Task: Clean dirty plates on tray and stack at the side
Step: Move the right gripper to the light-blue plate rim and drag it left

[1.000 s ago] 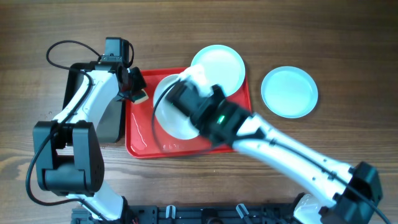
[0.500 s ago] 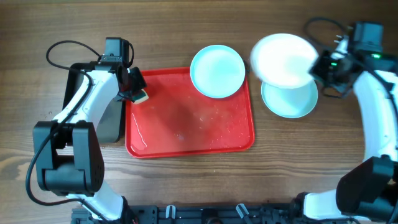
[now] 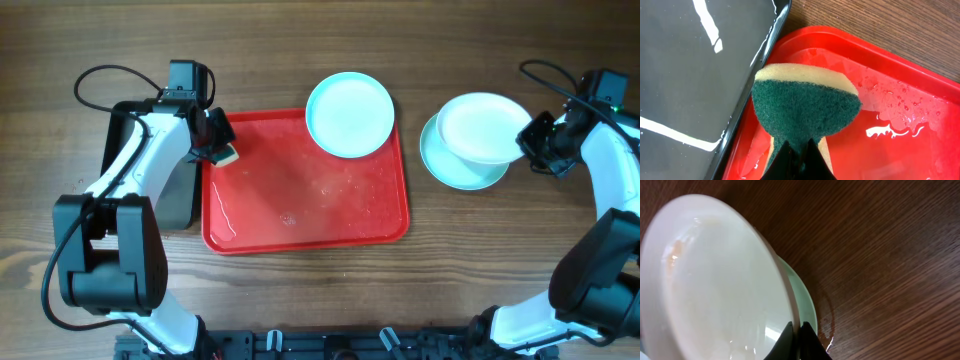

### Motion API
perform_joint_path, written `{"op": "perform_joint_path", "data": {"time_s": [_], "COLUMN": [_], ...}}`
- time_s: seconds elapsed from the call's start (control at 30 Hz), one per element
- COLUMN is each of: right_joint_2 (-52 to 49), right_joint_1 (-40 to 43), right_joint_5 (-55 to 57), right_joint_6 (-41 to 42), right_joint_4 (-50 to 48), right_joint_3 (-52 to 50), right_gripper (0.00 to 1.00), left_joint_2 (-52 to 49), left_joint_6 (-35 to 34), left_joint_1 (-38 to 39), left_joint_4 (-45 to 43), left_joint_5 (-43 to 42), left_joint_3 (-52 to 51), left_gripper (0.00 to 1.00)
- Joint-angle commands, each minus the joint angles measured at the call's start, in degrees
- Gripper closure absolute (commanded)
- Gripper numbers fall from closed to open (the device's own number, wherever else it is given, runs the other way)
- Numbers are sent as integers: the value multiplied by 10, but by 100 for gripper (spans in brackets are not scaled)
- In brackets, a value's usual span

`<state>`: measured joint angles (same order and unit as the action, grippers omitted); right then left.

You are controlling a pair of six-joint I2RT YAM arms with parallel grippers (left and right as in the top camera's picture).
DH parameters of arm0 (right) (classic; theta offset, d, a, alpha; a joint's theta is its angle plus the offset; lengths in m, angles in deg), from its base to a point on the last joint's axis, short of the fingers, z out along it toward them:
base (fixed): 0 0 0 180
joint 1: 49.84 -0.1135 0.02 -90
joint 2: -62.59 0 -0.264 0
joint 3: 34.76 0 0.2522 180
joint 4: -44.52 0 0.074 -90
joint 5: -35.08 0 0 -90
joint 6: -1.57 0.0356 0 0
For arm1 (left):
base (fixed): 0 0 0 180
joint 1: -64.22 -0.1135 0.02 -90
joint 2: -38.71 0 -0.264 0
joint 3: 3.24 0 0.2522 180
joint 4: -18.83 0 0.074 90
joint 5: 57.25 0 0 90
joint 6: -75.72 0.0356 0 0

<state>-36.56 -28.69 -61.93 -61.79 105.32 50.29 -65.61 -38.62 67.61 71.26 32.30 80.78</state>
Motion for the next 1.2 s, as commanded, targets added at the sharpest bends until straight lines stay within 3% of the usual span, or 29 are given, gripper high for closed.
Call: {"op": "perform_joint_path", "data": {"time_s": [0.0,0.1,0.23,0.4,0.57,0.63,0.8,1.17], "right_joint_2": [-8,-8,-8,-14,-86,-128,-197,-205], "right_joint_1": [-21,-48,-115,-230,-326,-344,-367,-469], "right_joint_5": [1,-93,-113,-103,-71,-63,-48,-96], "right_joint_6": [-15,-76,-64,18,85,95,111,36], "right_joint_4": [-6,-30,-51,-120,-140,-118,-76,64], "right_joint_3": [-5,-3,2,3,50,85,129,129], "right_gripper": [66,52,52,53,53,57,78,81], "left_joint_2": [4,4,4,4,4,4,4,4], "left_joint_6": [-6,-6,-6,-6,-6,-6,-6,-5], "left_joint_1": [1,1,1,1,1,1,1,1], "left_joint_4": [-5,-5,-5,-5,-4,-3,-2,0], "left_joint_5": [8,8,8,8,8,8,8,8], "left_joint_3": [6,6,6,6,6,6,6,6], "left_gripper": [96,96,96,96,96,96,96,96]}}
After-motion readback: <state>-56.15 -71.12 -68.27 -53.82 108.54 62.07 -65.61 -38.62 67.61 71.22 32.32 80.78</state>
